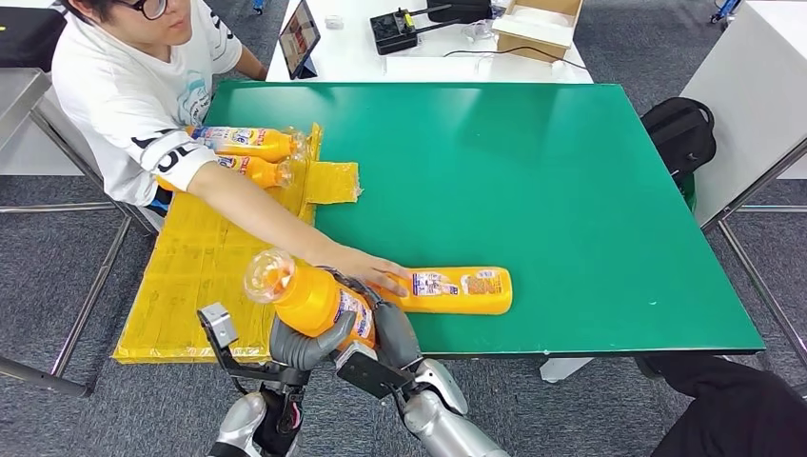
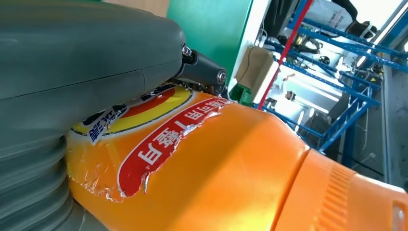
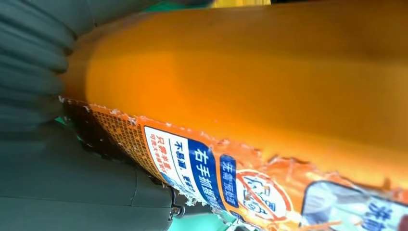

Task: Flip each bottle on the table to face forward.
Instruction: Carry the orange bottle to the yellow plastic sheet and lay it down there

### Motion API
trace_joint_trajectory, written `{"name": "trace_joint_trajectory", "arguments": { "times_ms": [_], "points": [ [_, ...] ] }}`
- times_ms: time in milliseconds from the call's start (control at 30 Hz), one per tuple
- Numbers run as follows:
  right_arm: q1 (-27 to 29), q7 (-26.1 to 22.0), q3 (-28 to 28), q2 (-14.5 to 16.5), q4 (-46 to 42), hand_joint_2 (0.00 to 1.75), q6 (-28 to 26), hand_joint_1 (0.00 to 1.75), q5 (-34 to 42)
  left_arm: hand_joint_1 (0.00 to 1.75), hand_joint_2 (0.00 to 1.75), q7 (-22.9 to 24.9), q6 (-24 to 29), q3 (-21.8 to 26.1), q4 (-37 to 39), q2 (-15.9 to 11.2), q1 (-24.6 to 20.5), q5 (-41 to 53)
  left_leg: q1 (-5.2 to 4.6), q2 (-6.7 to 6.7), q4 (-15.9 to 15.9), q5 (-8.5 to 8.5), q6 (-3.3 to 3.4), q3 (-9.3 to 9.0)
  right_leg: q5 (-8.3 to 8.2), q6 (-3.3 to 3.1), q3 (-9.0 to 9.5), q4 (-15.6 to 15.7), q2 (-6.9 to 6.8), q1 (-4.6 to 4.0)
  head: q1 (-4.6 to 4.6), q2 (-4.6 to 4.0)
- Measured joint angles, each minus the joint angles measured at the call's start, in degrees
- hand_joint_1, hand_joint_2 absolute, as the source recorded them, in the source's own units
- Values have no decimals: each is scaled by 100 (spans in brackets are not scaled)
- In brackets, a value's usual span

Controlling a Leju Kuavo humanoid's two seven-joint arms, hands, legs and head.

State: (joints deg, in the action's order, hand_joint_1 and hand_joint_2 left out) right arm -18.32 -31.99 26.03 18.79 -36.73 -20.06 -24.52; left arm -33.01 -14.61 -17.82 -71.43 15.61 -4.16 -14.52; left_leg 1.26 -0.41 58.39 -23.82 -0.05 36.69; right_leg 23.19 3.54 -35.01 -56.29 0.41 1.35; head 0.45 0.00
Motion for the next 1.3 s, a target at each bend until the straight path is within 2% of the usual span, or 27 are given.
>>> {"name": "trace_joint_trajectory", "arguments": {
  "times_ms": [233, 367, 567, 833, 933, 1033, 1100, 1200, 1300],
  "points": [
    [65, 104, 1, -14, -322, 0, 331, 0, 265, 175, 175, -26, 219, 49, -87, -2, -83, 193, 0, 7, 0, 0, 0, -1, -1, -1, 0, 0, 0, 0, -1, 0],
    [198, 37, 4, -50, -756, 0, 786, 0, 610, 175, 175, -116, 631, 126, -112, -5, -227, 386, 0, 7, 0, 1, 0, -1, -2, -1, -1, -1, 0, 0, 0, 0],
    [374, 142, 48, -184, -1671, 0, 1284, 0, 967, 175, 175, -177, 1283, 535, -125, -61, -684, 641, 0, 6, 0, 2, 0, -1, -3, -1, 1, -2, 1, 0, 2, 0],
    [473, -68, 47, -297, -2251, 0, 1199, 0, 1495, 175, 175, -313, 1884, 1326, 4, -309, -1297, 1108, 2, 5, 0, 8, -3, -2, -3, -2, 2, -5, 1, -1, 1, 0],
    [557, -224, -26, -322, -2526, 0, 955, 0, 1649, 175, 175, -418, 2346, 1591, 161, -416, -1514, 1515, 1, 8, 0, 8, -3, -2, -4, -2, 1, -4, 1, 0, 1, 0],
    [635, -368, -99, -325, -2854, 0, 593, 0, 1679, 175, 175, -515, 2991, 1754, 407, -541, -1701, 2178, 1, 7, 0, 8, -3, -1, -3, -2, 1, -4, 0, -1, 2, 0],
    [698, -492, -133, -325, -3087, 0, 243, 0, 1604, 175, 175, -515, 3681, 1808, 655, -642, -1857, 2908, 2, 9, 0, 8, -3, -1, -3, -2, 0, -4, 1, -1, 2, 0],
    [774, -600, -142, -322, -3421, 0, -442, 0, 1420, 175, 175, -214, 4978, 1821, 1172, -791, -2128, 4985, 2, 8, 0, 8, -3, -1, -3, -2, 0, -5, 1, -1, 1, 0],
    [797, -605, -126, -321, -3674, 0, -902, 0, 1347, 175, 175, 367, 5394, 1967, 1693, -899, -2394, 7511, 2, 8, 0, 8, -3, -1, -4, -2, 2, -5, 1, -1, 2, 0]
  ]
}}
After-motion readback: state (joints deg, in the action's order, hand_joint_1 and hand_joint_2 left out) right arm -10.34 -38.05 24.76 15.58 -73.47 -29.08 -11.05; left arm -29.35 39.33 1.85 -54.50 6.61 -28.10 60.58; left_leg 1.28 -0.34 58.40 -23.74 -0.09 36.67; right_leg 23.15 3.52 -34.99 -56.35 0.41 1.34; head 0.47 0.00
